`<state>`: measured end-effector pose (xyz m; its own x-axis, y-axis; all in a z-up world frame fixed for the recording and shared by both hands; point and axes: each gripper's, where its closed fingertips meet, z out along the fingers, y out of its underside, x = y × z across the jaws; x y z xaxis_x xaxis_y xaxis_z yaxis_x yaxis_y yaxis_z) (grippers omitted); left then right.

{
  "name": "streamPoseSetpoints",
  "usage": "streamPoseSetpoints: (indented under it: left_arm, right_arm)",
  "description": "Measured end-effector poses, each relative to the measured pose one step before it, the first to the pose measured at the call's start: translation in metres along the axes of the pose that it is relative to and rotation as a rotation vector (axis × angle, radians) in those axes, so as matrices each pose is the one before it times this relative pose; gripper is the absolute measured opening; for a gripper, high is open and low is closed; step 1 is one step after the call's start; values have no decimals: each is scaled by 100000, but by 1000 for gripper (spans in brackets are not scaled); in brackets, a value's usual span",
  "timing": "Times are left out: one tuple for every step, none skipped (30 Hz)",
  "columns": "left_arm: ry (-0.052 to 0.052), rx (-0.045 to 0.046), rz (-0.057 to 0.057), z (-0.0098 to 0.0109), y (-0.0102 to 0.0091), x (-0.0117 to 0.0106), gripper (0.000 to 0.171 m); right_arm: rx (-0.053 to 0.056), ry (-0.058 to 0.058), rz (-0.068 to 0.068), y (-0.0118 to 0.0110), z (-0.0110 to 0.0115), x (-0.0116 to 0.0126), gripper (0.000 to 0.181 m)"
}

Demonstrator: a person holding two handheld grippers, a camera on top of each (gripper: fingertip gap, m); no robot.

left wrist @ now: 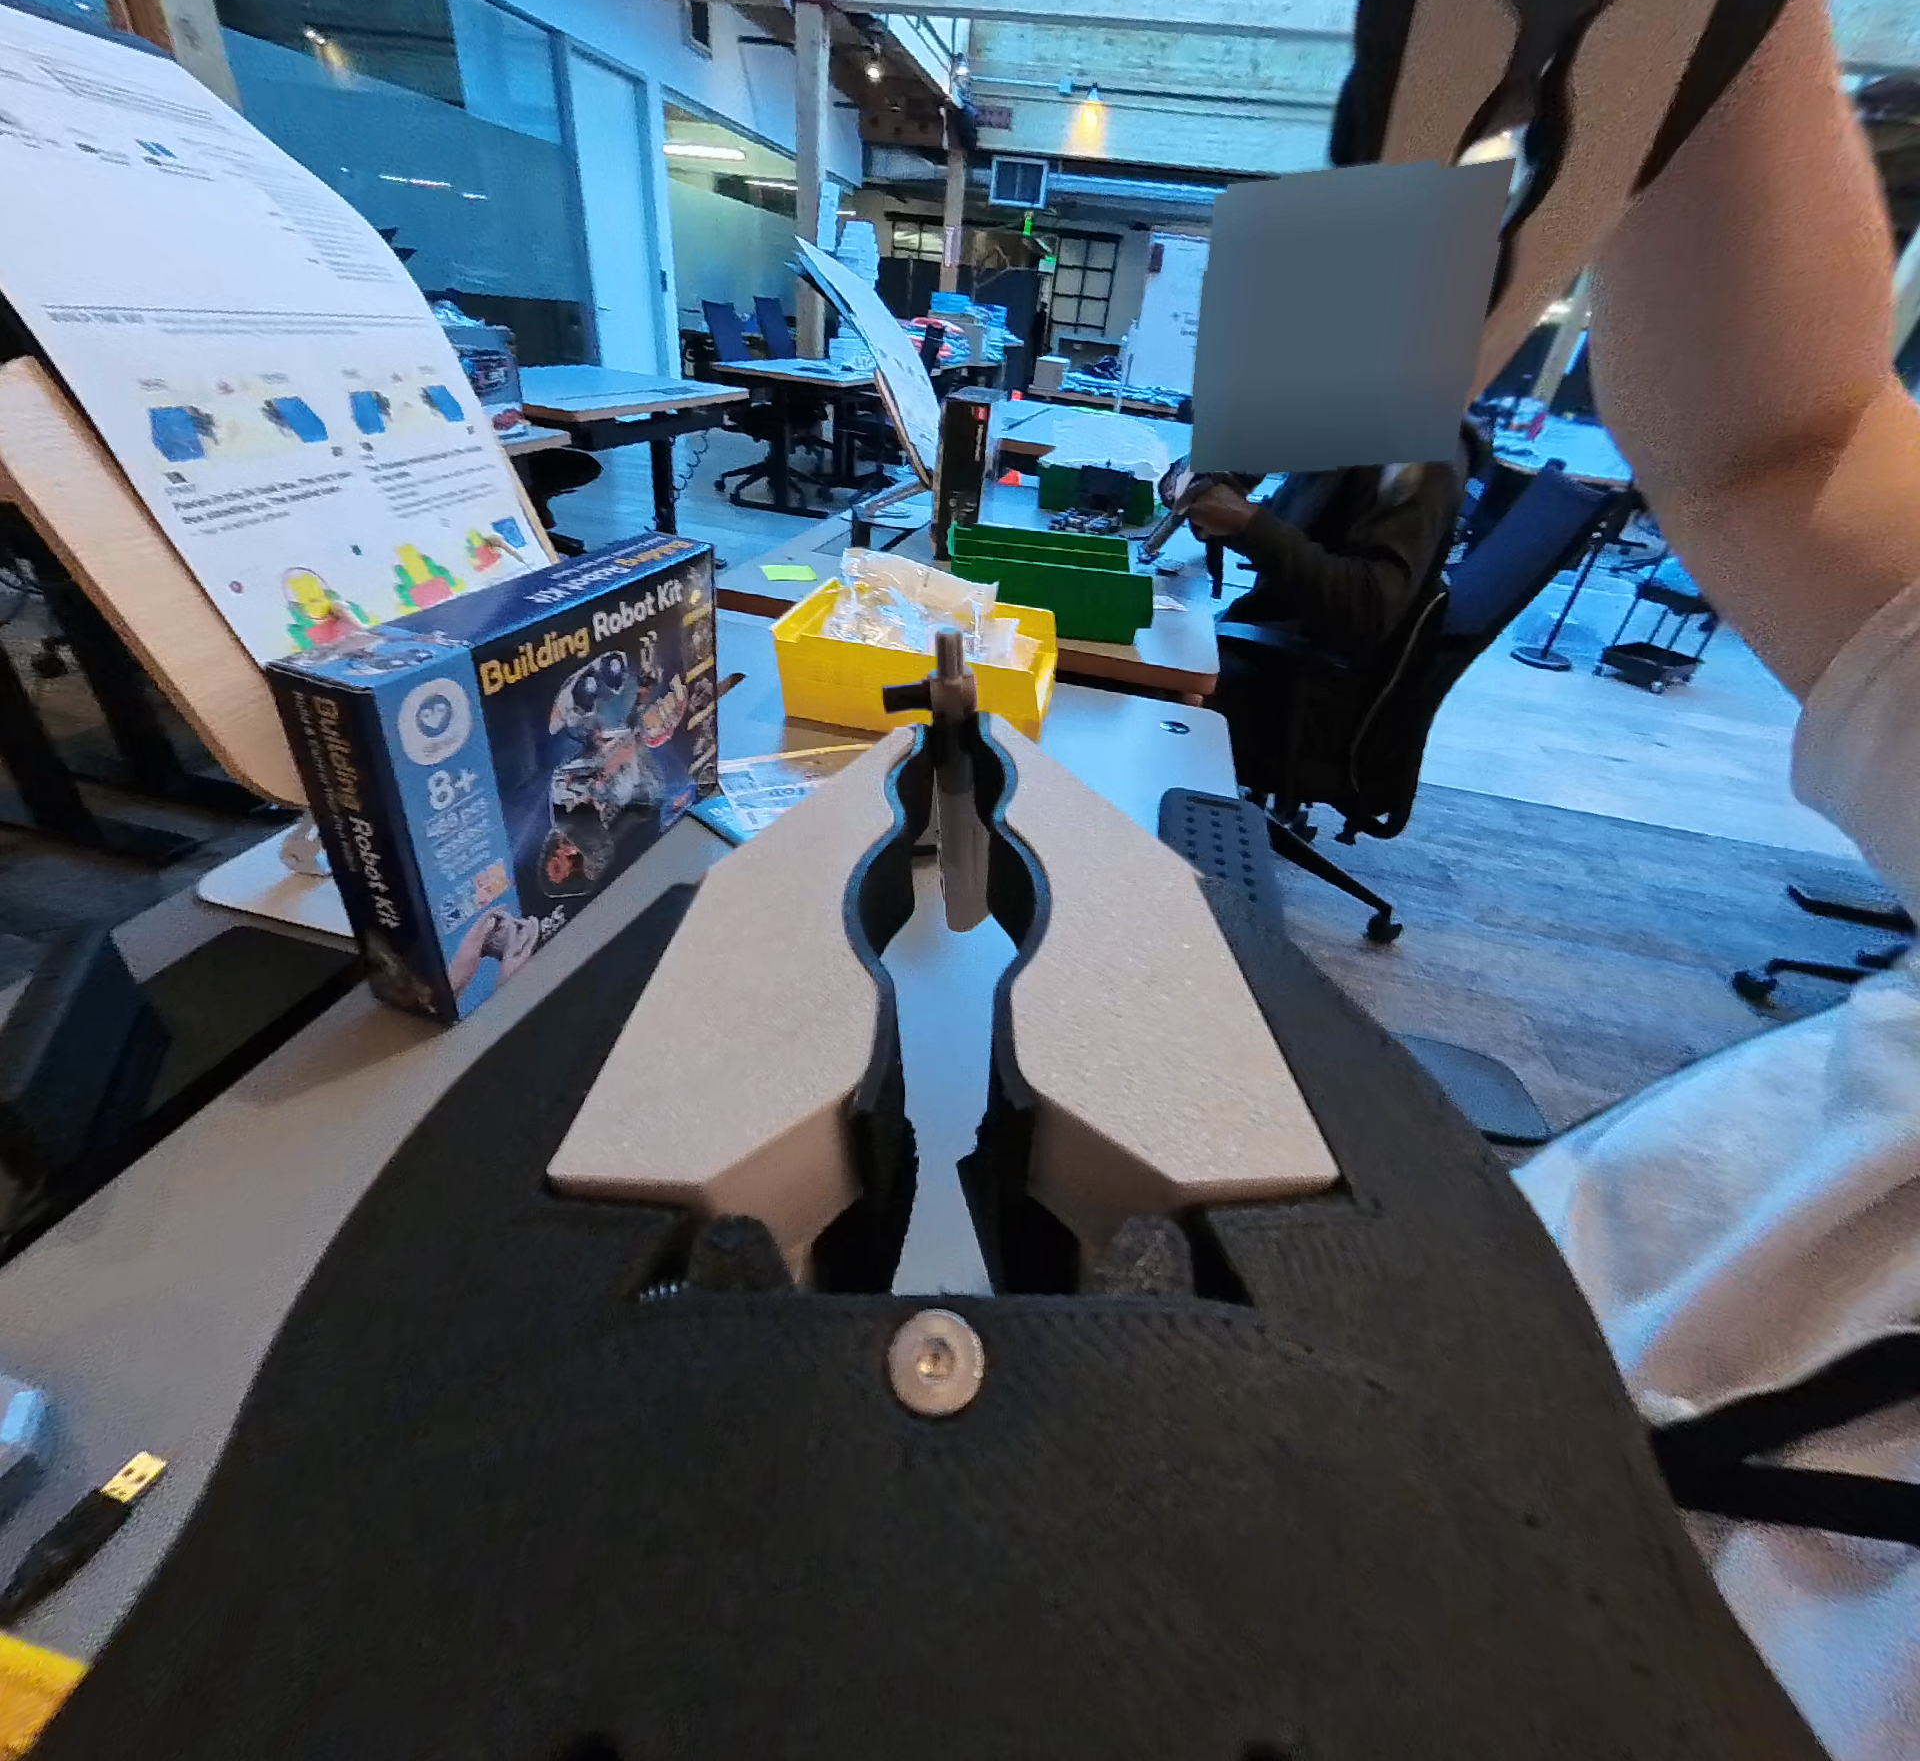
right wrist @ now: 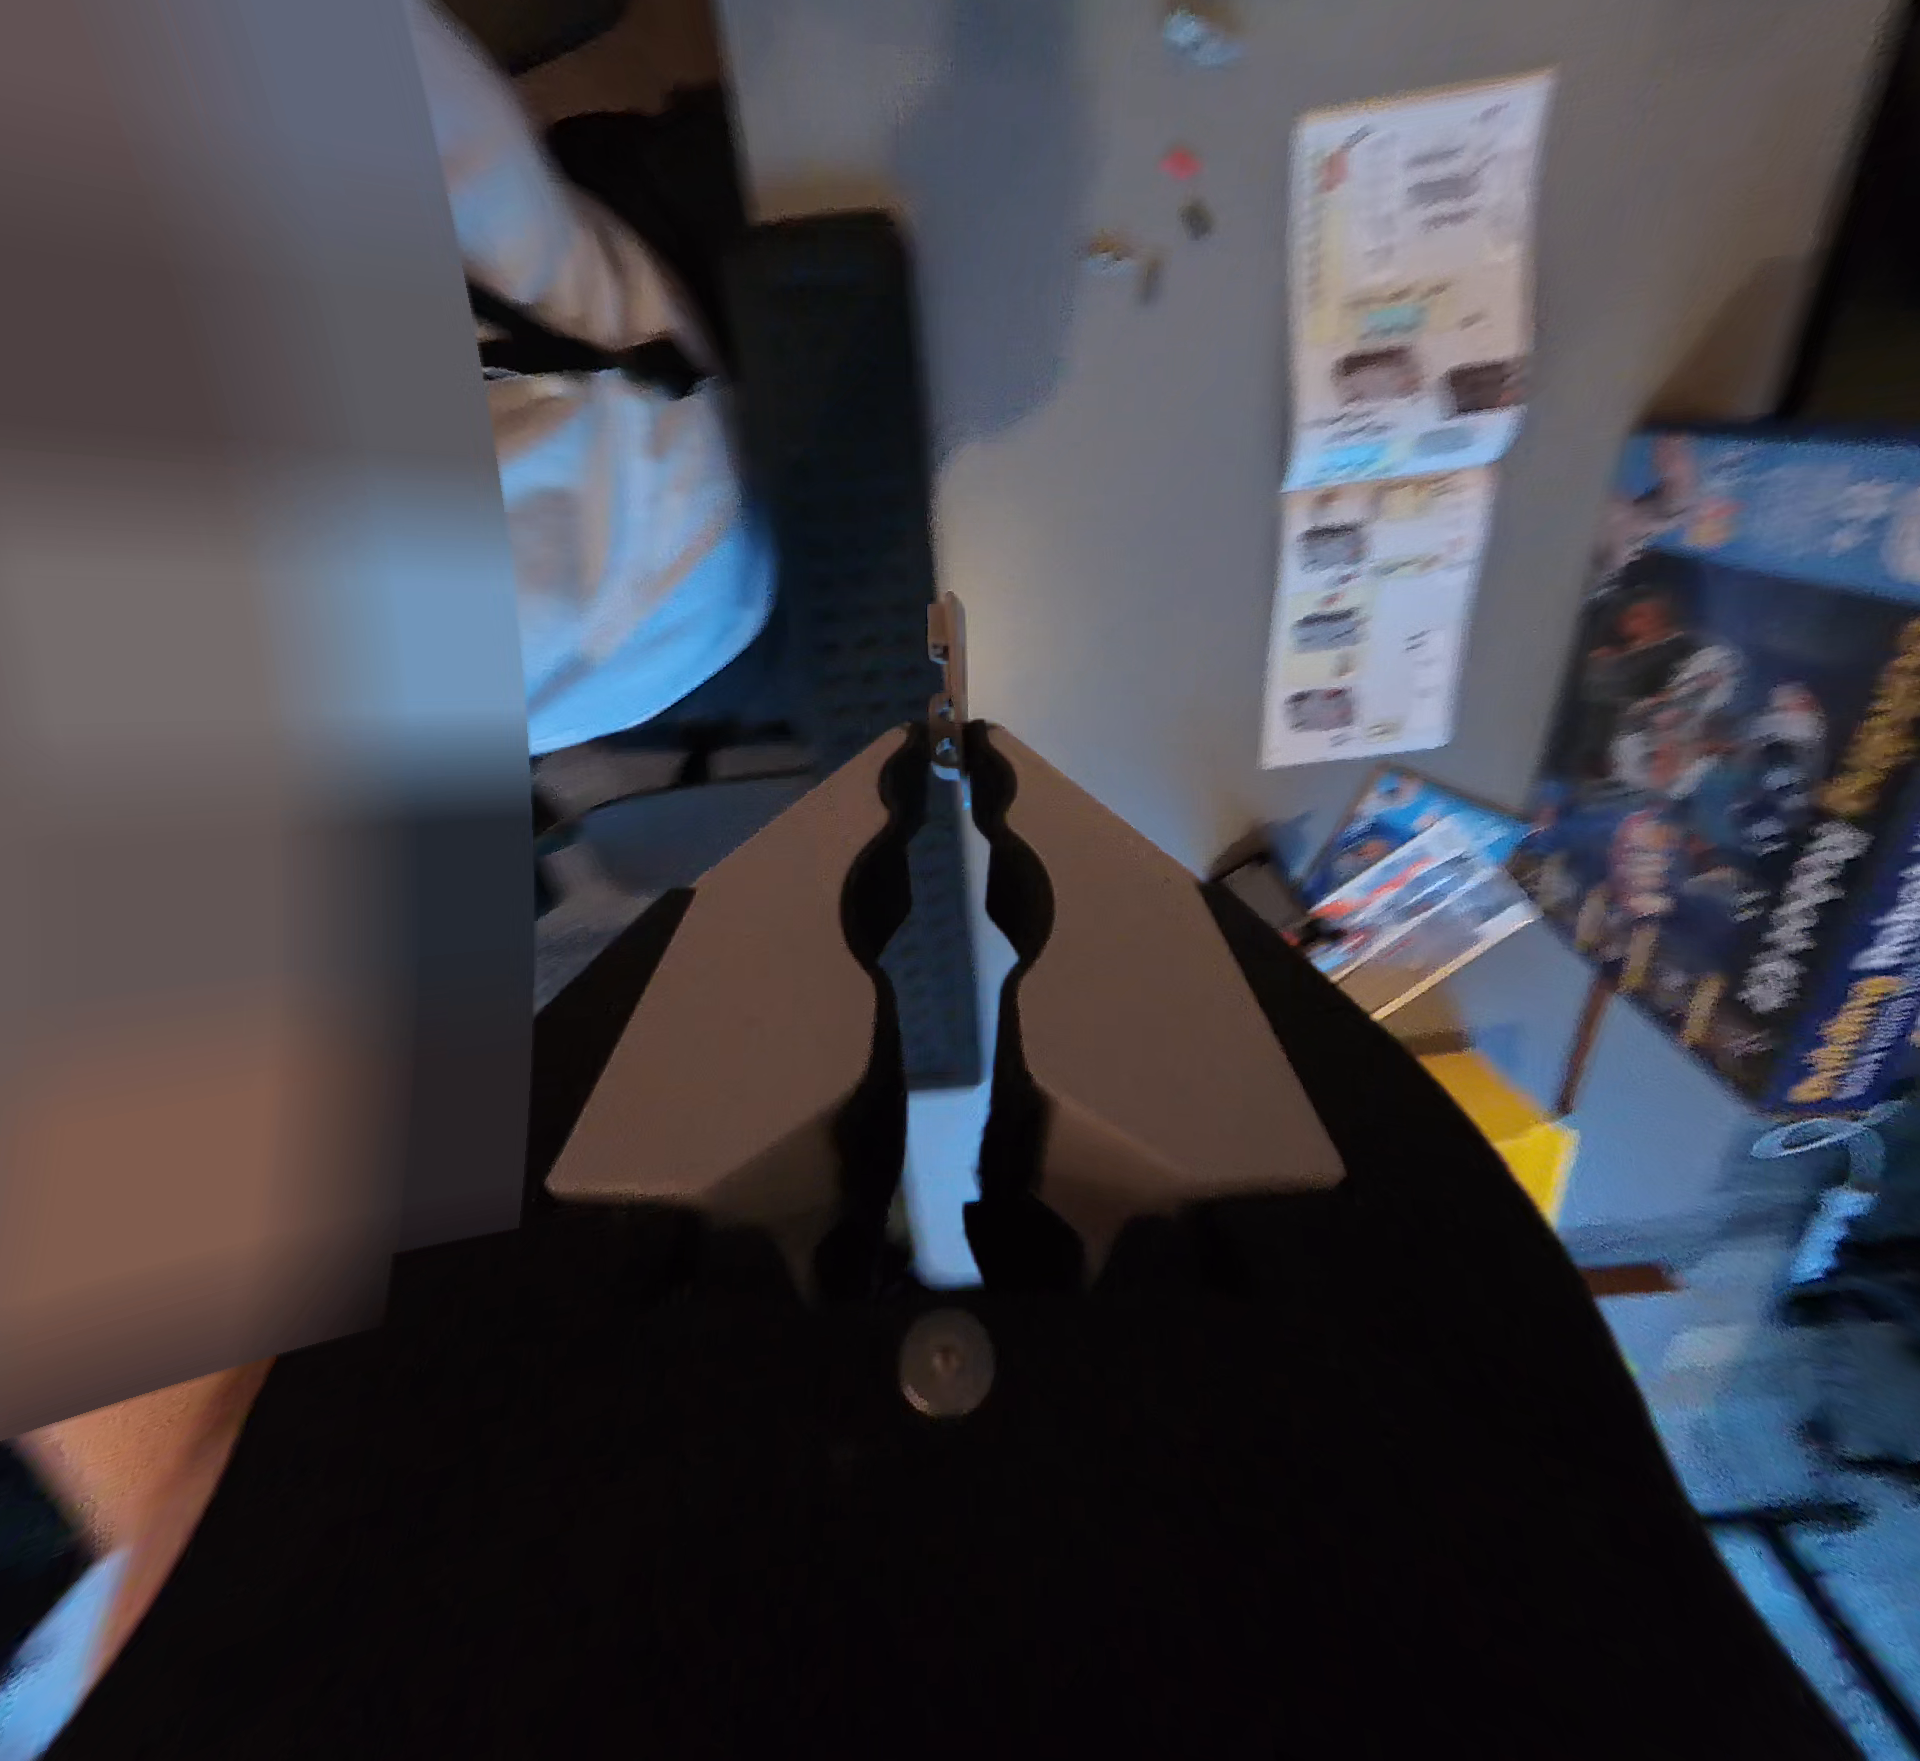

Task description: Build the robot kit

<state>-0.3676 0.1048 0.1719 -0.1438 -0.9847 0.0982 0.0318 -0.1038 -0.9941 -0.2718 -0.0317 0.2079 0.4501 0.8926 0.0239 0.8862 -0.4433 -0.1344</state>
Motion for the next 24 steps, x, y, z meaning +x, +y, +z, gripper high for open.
streamPoseSetpoints:
  left_arm:
    - [-2374,1513,1420,20,-287,-301,5]
    - [-3763,3439,2807,-240,-605,-394,5]
    - [-3119,2655,3411,-356,-549,-259,5]
    - [-1716,1045,3171,-347,-321,-67,5]
    - [-651,-411,1939,-262,-55,9,5]
    - [-17,-1548,288,-131,223,-22,5]
    - [556,-2396,-1086,50,472,-86,5]
    - [552,-2581,-1997,237,587,-207,5]
    - [139,-1900,-2359,422,559,-371,5]
    - [-166,-1457,-2415,556,527,-463,5]
    - [-170,-1913,-2321,667,609,-482,4]
    - [-33,-2477,-1834,736,654,-416,4]
    - [-166,-2463,-1181,758,630,-388,4]
    - [-402,-2381,-770,764,600,-372,4]
    - [-504,-2808,-566,741,648,-360,4]
    - [-733,-3171,-128,675,682,-360,4]
    - [-1519,-3062,187,579,634,-462,4]
    - [-2560,-3162,170,444,608,-568,5]
    - [-3260,-3403,333,272,587,-596,5]
    - [-2761,-2914,989,128,478,-420,5]
    - [-1806,-2362,1265,26,364,-243,4]
    - [-1464,-1921,933,-61,268,-214,4]
    - [-1308,-1480,372,-104,235,-241,4]
    - [-673,-1547,-416,-94,297,-231,4]
  right_arm:
    - [7866,5910,-5313,-118,1200,1171,7]
    - [11192,8545,-6502,-338,1102,1405,6]
    - [13282,12480,-7479,-431,862,1687,7]
    - [16593,11102,-7968,-562,627,1007,6]
    - [15768,11446,-8453,-382,245,733,6]
    - [15682,11839,-6544,-325,-125,608,6]
    - [14556,10111,-3408,-148,-273,432,6]
    - [10412,8340,-43,421,-186,376,6]
    - [6154,6443,1757,1012,52,305,6]
    - [2609,6045,1522,1421,309,372,5]
    - [737,4332,-185,1449,544,156,5]
    - [19,4540,-2076,1181,675,224,5]
    - [-151,3718,-4009,801,656,139,6]
    - [606,2345,-3478,385,599,86,6]
    - [1059,1591,-1412,145,511,205,6]
    - [822,2170,249,142,387,453,6]
    - [782,1079,929,198,256,339,6]
    - [266,2,1985,398,124,149,6]
    - [246,1460,2407,489,43,321,6]
    - [1415,787,940,351,99,204,6]
    - [552,-620,-1104,429,105,-66,6]
    - [-1244,638,-2294,648,51,77,6]
    - [-1034,-171,-1959,650,51,-90,6]
    - [-667,-1780,-1189,631,98,-395,6]
